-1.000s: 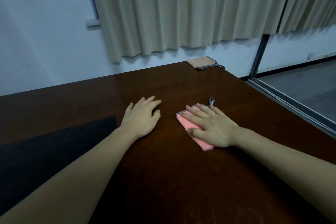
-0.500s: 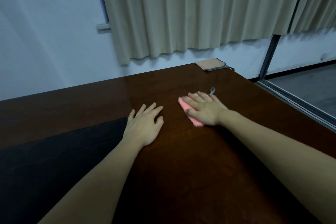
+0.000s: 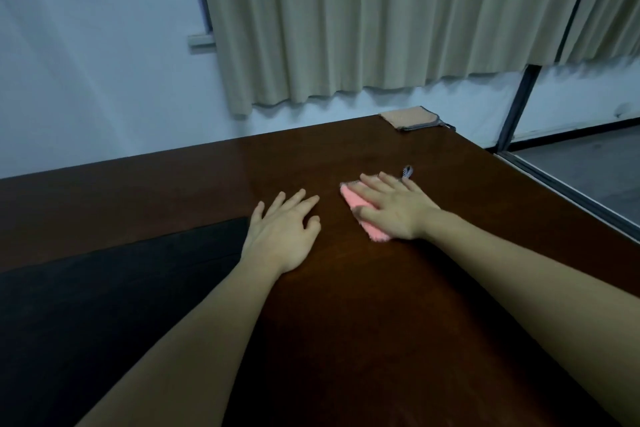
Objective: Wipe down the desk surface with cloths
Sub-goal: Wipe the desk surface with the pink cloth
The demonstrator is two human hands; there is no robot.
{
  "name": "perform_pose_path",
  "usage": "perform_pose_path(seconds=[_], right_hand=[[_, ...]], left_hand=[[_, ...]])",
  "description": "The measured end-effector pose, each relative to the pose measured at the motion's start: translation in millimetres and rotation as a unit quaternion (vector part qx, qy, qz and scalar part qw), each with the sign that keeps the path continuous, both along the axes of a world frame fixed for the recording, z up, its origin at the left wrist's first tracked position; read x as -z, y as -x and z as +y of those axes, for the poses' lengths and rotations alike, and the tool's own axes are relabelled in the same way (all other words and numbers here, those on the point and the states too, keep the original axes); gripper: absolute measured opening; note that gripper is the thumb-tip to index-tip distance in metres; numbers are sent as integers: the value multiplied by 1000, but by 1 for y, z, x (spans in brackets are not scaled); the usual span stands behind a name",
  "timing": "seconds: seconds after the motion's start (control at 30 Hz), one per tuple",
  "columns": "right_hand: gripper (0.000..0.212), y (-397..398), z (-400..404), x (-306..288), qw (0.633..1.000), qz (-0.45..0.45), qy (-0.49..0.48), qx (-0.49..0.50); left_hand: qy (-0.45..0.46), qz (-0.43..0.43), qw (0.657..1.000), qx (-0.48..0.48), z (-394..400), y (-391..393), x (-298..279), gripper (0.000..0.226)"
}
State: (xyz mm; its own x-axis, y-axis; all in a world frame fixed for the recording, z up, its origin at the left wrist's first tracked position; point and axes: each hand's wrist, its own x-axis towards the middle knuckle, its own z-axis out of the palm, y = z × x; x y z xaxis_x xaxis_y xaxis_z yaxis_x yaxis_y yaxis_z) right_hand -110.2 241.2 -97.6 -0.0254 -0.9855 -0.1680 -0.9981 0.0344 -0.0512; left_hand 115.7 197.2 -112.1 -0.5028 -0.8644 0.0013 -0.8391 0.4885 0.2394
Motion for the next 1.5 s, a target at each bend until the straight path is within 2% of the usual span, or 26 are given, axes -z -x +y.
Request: perform_pose_path(seconds=[0.17, 0.33, 0.5, 0.6, 0.93, 1.07, 1.33, 1.5], right_hand=[[61, -10, -42, -2, 999, 0, 7, 41], [62, -31, -8, -5, 1000, -1, -12, 0], [62, -57, 57, -2, 995, -6, -20, -97], [62, -60, 67, -3, 995, -7, -22, -99], [63, -52, -41, 0, 1000, -5, 5, 1], [61, -59, -55, -1, 1000, -8, 3, 13], [62, -97, 45, -1, 990, 2, -13, -138], [62, -99, 60, -3, 991, -6, -20, -136]], left_hand=[[0, 26, 1000, -3, 2, 0, -3, 52], [27, 91, 995, -26, 7, -13, -9, 48], [24, 30, 998, -41, 5, -53, -12, 50], [15, 11, 998, -52, 2, -77, -12, 52], [-2, 4, 997, -73, 0, -87, 0, 53], [-1, 5, 997, -73, 0, -87, 0, 53], [2, 4, 997, -75, 1, -88, 0, 53], [5, 0, 997, -81, 1, -87, 0, 53]])
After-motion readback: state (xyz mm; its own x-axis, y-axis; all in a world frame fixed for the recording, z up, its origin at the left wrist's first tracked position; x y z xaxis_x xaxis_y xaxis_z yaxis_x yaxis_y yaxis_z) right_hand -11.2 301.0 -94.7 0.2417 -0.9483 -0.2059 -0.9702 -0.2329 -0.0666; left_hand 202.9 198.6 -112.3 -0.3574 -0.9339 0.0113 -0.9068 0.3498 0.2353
